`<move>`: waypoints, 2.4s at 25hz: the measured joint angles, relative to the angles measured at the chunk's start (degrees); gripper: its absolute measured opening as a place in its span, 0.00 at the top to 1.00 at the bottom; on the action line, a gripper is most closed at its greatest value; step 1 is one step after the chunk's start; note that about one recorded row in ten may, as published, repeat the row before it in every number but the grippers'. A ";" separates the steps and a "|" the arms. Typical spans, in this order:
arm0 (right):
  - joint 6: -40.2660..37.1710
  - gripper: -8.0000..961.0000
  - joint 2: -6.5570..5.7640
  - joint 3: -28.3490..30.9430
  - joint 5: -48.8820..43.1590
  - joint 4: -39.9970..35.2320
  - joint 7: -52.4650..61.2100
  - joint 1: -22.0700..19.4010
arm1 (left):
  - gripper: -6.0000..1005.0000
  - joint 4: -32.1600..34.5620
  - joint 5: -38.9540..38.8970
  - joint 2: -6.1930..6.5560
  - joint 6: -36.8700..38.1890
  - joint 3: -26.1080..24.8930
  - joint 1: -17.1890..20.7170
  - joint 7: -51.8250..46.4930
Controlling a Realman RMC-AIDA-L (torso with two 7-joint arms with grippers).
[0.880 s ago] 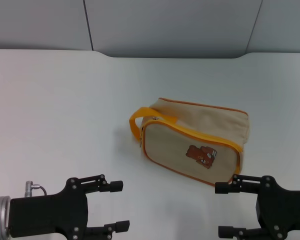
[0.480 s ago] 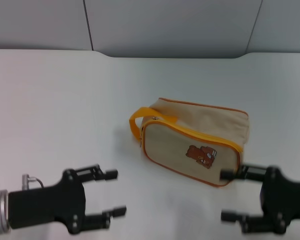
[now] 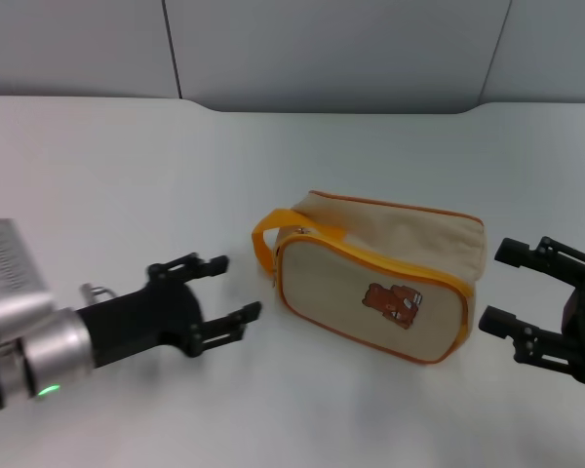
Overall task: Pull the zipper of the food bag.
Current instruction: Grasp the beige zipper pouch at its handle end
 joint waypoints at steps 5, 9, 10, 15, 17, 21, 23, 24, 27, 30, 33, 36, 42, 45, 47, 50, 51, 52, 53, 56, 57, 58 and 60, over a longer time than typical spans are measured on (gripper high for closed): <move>-0.14 0.18 0.09 -0.58 -0.39 -0.66 0.00 -0.16 | 0.26 -5.20 0.15 -0.20 -6.35 -0.01 -5.09 2.07; 0.16 0.18 0.23 -0.73 -0.61 -0.68 0.00 -0.16 | 0.26 -6.01 0.09 -0.25 -6.69 -0.22 -6.21 2.19; 0.17 0.18 0.24 -0.72 -0.63 -0.69 0.00 -0.16 | 0.26 -6.51 0.02 -0.29 -7.43 -0.34 -6.89 2.24; 0.16 0.18 0.30 -0.67 -0.67 -0.70 0.00 -0.15 | 0.26 -9.58 -0.62 -0.31 -9.87 -2.15 -8.03 5.36; 0.25 0.18 0.32 -0.66 -0.68 -0.70 0.00 -0.15 | 0.26 -11.04 -0.74 -0.31 -10.47 -3.41 -8.37 7.29; 0.34 0.18 0.39 -0.63 -0.71 -0.70 0.00 -0.14 | 0.26 -14.65 -0.75 -0.32 -12.58 -6.90 -8.96 12.41; 0.35 0.18 0.43 -0.53 -0.73 -0.70 0.00 -0.15 | 0.26 -16.29 -0.69 -0.31 -13.17 -9.18 -9.01 15.03; 0.35 0.18 0.46 -0.45 -0.73 -0.70 0.00 -0.15 | 0.26 -16.92 -0.61 -0.31 -13.31 -9.98 -9.04 16.03; 0.36 0.18 0.50 -0.38 -0.74 -0.70 0.00 -0.15 | 0.27 -18.55 -0.54 -0.31 -13.86 -11.85 -9.19 18.24; 0.35 0.18 0.50 -0.35 -0.74 -0.70 0.00 -0.15 | 0.45 -20.04 -0.15 -0.32 -15.68 -13.75 -9.62 20.37; 0.36 0.18 0.50 -0.34 -0.73 -0.70 0.00 -0.15 | 0.53 -20.48 -0.05 -0.32 -17.41 -14.33 -10.07 21.08; 0.41 0.18 0.49 -0.15 -0.69 -0.69 -0.17 -0.26 | 0.62 -20.58 -0.15 -0.31 -17.65 -14.53 -10.10 21.11; 0.44 0.18 0.52 -0.01 -0.43 -0.69 -0.51 -0.87 | 0.72 -21.80 -0.04 -0.30 -15.32 -18.19 -7.81 29.40; 0.44 0.18 0.53 0.06 -0.34 -0.70 -0.53 -0.93 | 0.74 -21.95 -0.13 -0.31 -13.35 -19.14 -6.81 32.31; 0.44 0.18 0.55 0.11 -0.33 -0.70 -0.53 -0.94 | 0.75 -22.27 -0.15 -0.31 -13.01 -19.77 -6.58 33.93; 0.45 0.18 0.56 0.11 -0.29 -0.70 -0.53 -0.94 | 0.77 -22.69 -0.02 -0.31 -13.05 -20.23 -6.63 35.21; 0.44 0.18 0.57 0.12 -0.27 -0.70 -0.53 -0.94 | 0.78 -22.78 0.00 -0.31 -13.09 -20.30 -6.67 35.37; 0.44 0.18 0.57 0.11 -0.25 -0.70 -0.53 -0.94 | 0.80 -22.89 0.01 -0.31 -13.14 -20.34 -6.71 35.48; 0.44 0.18 0.57 0.11 -0.25 -0.70 -0.53 -0.94 | 0.82 -22.89 0.01 -0.31 -13.14 -20.34 -6.71 35.48; 0.44 0.18 0.57 0.12 -0.21 -0.68 -0.53 -0.96 | 0.88 -23.22 -0.11 -0.31 -13.26 -20.51 -6.80 35.52; 0.44 0.18 0.57 0.23 -0.19 -0.66 -0.53 -1.00 | 0.90 -23.12 -0.16 -0.32 -11.74 -21.31 -6.25 35.77; 0.44 0.18 0.58 0.50 -0.15 -0.61 -0.62 -1.08 | 0.91 -23.12 -0.16 -0.32 -11.74 -21.31 -6.25 35.77; 0.43 0.18 0.63 1.33 -0.07 -0.39 -1.22 -1.24 | 0.92 -22.78 -0.03 -0.31 -8.72 -22.49 -4.95 37.74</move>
